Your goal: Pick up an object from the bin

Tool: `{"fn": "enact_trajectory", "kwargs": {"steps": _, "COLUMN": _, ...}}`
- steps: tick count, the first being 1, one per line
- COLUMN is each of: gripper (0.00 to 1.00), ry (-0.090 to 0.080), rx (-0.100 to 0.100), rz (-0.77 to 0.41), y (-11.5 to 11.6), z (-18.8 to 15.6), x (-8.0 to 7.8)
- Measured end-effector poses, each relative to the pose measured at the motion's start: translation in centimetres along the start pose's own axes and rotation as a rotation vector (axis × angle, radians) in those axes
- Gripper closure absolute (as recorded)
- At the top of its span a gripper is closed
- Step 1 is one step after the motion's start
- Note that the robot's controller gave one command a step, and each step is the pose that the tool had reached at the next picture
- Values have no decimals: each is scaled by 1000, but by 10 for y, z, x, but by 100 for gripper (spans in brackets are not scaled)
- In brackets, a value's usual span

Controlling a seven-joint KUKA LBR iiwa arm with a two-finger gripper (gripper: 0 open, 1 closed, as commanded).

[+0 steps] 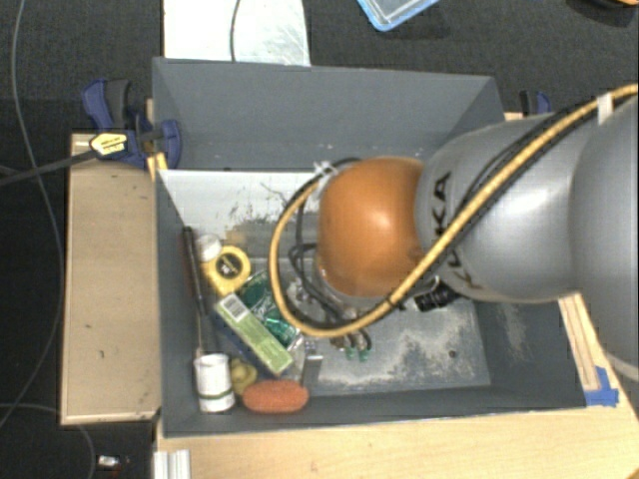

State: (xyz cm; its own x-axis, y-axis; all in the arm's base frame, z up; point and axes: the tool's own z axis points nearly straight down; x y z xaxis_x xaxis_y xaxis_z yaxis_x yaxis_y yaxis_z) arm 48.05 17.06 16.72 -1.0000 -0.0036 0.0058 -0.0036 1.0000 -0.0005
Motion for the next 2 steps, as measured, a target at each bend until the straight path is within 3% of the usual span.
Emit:
{"fn": "enact_trajectory", "kwargs": {"steps": 1, "gripper": 0, "ry": -7, "rx": -1, "rz": 4, "y": -1, "z": -4, "x": -2}}
{"fn": "enact_trajectory", "kwargs": {"steps": 2, "gripper": 0, "ry": -10, "rx": -3, "rz": 102, "y": -11, "z": 51, "x": -25}}
